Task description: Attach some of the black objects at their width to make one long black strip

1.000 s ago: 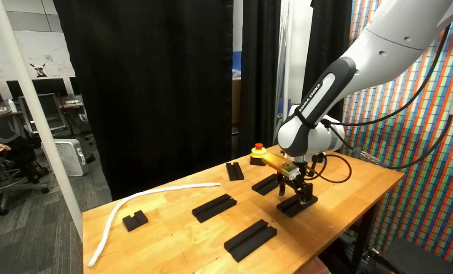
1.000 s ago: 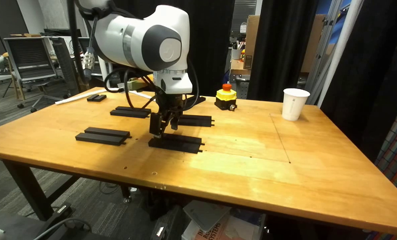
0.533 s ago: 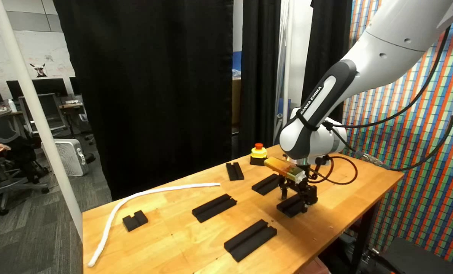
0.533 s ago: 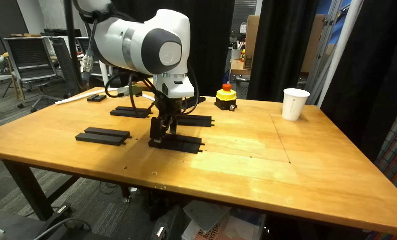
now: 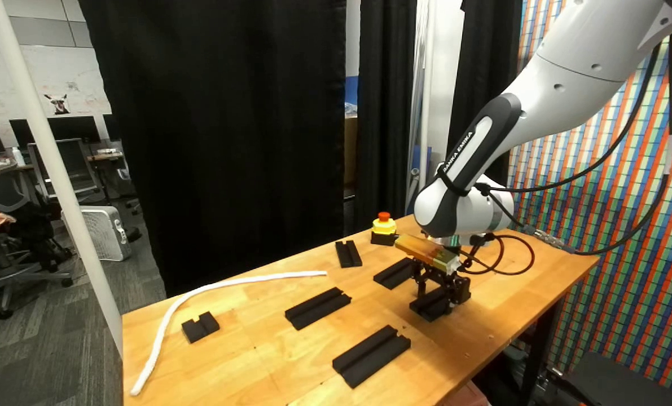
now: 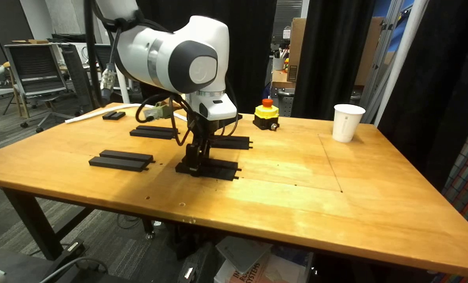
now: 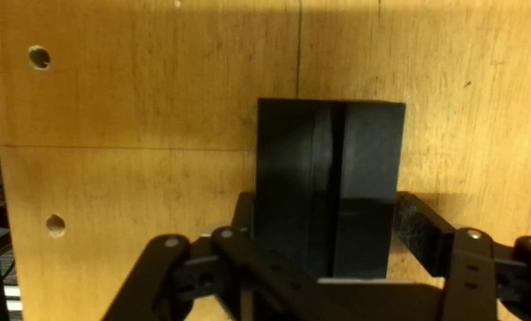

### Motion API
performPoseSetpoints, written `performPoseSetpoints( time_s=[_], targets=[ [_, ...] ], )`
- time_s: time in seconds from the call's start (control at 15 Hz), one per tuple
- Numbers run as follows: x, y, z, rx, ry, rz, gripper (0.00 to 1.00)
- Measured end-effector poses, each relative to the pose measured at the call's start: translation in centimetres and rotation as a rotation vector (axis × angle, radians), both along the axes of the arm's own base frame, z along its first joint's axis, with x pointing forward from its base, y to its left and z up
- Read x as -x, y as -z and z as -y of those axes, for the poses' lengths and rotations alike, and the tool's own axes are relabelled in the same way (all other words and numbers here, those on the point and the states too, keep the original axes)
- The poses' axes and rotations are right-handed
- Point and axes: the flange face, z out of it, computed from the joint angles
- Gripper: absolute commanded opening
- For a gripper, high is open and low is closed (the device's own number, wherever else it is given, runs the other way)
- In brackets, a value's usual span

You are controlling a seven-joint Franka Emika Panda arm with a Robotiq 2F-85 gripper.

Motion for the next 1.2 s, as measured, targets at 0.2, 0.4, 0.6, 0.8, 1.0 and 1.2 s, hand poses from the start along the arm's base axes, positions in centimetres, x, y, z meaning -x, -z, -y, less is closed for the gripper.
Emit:
performPoseSetpoints(
  time_s=[0.2,0.4,0.6,0.8,1.0,1.2],
  targets=[
    [-0.6,-0.7,-0.2,-0.028,-0.044,0.04,0.46],
    [-1.5,-1.5,-1.3,-0.036,-0.082,0.075,0.46],
    [-2.4,-3.7,-3.1,0.0,-0.132,0.102,0.46],
    [-3.7,-7.0,-6.2,0.008,-0.17,0.117,0.46],
    [-5.9,-10.8,-10.1,-0.01,-0.196,0.128,0.46],
    [-9.2,-14.2,-13.8,-0.047,-0.211,0.176,0.46]
  ],
)
